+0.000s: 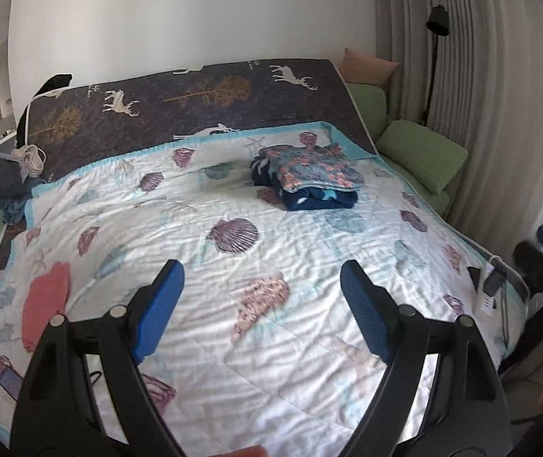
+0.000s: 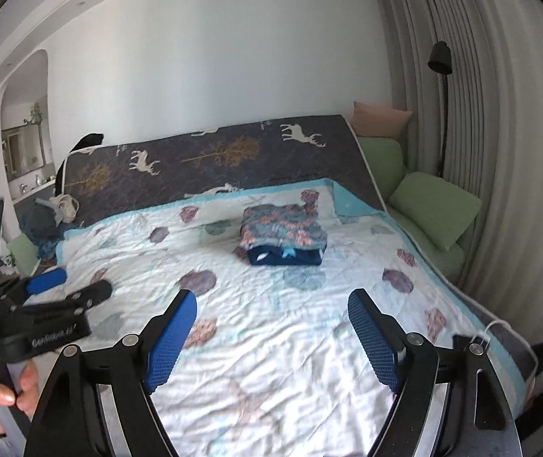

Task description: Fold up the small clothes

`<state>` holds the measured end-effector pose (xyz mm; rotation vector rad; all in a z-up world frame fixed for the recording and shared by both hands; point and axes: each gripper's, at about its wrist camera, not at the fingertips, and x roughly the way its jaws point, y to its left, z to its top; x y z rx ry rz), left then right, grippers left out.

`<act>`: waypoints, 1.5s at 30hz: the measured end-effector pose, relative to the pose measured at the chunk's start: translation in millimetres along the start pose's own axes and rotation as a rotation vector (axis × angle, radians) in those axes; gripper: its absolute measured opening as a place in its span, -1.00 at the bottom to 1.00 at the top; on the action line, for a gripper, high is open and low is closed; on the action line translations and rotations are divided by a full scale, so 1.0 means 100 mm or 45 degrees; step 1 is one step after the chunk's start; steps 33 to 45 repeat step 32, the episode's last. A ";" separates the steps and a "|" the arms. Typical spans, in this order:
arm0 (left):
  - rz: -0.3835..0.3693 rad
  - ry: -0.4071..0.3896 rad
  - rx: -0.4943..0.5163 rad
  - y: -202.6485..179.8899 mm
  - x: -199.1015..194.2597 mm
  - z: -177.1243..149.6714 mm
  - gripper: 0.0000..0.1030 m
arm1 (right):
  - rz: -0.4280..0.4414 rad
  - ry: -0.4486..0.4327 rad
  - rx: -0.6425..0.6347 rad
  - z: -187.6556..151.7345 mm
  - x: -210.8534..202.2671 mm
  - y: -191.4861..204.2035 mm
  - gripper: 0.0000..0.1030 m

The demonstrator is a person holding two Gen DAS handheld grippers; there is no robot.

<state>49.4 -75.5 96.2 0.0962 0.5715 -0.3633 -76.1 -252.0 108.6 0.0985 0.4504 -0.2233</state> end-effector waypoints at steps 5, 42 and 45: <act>-0.012 0.009 0.017 -0.10 -0.03 -0.11 0.63 | -0.072 0.007 0.002 -0.14 -0.03 0.01 0.65; -0.010 0.083 0.055 -0.29 0.11 -0.25 0.63 | -0.109 0.064 0.060 -0.28 0.21 -0.10 0.66; -0.010 0.083 0.055 -0.29 0.11 -0.25 0.63 | -0.109 0.064 0.060 -0.28 0.21 -0.10 0.66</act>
